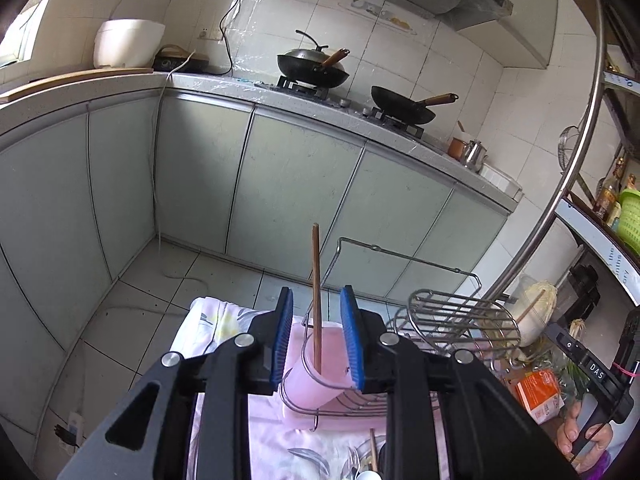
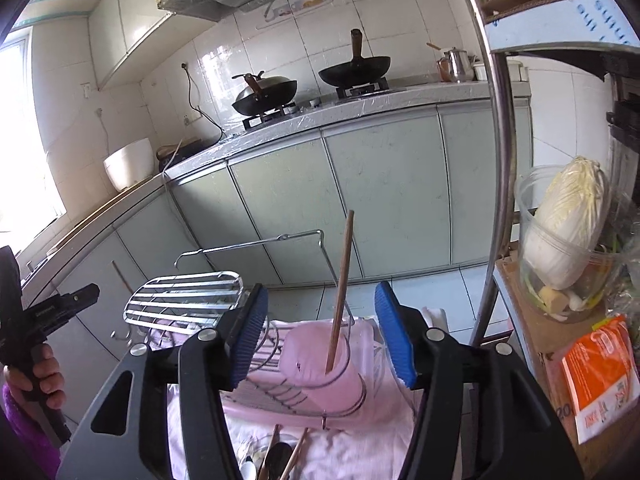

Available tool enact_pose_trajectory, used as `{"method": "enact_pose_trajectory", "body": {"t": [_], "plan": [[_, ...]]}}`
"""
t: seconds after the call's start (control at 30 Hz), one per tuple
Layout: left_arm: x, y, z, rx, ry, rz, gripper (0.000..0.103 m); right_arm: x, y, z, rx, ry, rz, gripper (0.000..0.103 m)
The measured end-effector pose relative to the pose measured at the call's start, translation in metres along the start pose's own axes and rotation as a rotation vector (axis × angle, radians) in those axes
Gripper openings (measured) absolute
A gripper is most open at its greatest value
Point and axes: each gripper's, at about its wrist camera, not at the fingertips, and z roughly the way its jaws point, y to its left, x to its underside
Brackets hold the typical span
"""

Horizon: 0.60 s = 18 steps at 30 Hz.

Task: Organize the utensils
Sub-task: 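Open both tools to drop the chopsticks into the pink cup, then grasp the clear plastic fork with the left tool while the right tool grasps a chopstick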

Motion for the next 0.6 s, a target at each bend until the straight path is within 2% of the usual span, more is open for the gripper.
{"method": "enact_pose_trajectory", "body": {"t": [0.27, 0.4, 0.6], "plan": [[0.028, -0.008, -0.034, 0.028, -0.001, 0.032, 0.023, 0.029, 0.010, -0.036, -0.017, -0.034, -0.020, 0.058], [0.050, -0.016, -0.041, 0.043, 0.029, 0.075, 0.023, 0.049, 0.014, -0.040, -0.033, 0.005, -0.023, 0.058], [0.093, -0.020, -0.031, 0.080, 0.136, 0.108, 0.023, 0.083, 0.017, -0.033, -0.030, 0.094, -0.040, 0.058]]}}
